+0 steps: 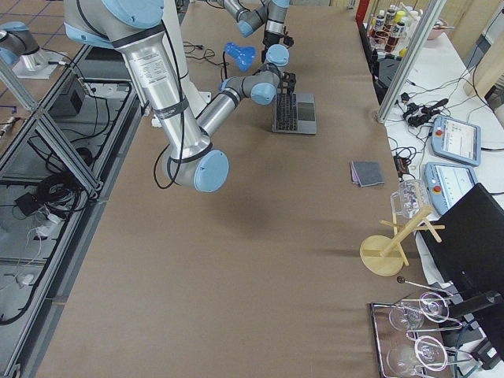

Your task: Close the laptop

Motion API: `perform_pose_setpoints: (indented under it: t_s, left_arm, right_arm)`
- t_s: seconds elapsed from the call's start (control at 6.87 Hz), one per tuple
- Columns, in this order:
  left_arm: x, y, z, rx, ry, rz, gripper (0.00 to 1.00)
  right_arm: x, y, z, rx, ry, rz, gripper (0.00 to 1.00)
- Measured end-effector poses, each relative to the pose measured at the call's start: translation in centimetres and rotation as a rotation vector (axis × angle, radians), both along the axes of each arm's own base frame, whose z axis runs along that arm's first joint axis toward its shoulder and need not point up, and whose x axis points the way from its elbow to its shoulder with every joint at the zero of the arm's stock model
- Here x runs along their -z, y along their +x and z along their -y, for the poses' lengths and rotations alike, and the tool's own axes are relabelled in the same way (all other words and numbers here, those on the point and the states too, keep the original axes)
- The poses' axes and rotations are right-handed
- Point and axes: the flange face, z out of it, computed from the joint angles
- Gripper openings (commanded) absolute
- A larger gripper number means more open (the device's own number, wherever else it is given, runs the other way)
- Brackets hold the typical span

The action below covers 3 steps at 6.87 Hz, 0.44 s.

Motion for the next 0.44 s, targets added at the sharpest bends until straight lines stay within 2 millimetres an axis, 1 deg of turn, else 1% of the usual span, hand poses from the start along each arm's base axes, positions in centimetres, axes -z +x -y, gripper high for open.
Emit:
perform_pose_setpoints:
  t_s: [0.29, 0.44]
  left_arm:
    - [0.6, 1.3, 1.0, -0.001, -0.001, 0.004, 0.0]
    - [1.0, 2.2, 1.7, 0.001, -0.001, 0.008, 0.0]
  right_arm:
    - [0.8, -1.2, 1.1, -0.022, 0.012, -0.005, 0.0]
    - [0.7, -1.6, 1.6, -0.035, 0.024, -0.001, 0.0]
